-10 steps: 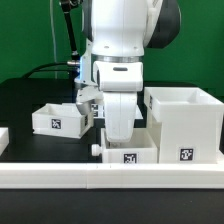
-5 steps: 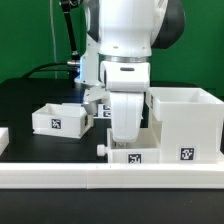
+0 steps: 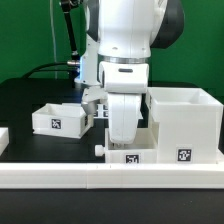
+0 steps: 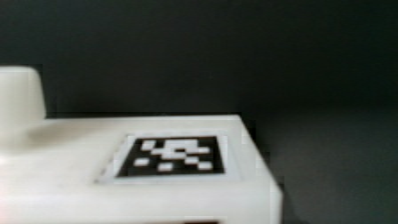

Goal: Assemble drawer

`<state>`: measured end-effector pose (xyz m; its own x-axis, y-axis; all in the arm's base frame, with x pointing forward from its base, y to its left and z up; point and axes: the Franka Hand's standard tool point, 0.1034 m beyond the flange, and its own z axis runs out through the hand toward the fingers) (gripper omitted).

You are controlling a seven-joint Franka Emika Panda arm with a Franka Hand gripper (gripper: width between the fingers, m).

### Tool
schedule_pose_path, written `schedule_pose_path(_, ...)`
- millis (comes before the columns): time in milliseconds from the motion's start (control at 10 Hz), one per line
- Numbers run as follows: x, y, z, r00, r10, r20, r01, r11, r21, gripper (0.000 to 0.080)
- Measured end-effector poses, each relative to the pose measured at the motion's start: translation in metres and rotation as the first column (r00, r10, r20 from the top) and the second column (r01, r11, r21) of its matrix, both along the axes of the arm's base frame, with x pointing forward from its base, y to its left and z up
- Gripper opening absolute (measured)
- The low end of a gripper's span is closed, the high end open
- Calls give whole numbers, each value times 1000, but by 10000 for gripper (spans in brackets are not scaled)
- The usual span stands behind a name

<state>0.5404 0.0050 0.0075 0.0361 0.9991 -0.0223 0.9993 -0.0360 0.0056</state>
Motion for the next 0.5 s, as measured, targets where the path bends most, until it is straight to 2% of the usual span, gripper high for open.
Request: schedule_pose_path(500,0,10,0,997,-73,2,73,997,0,42)
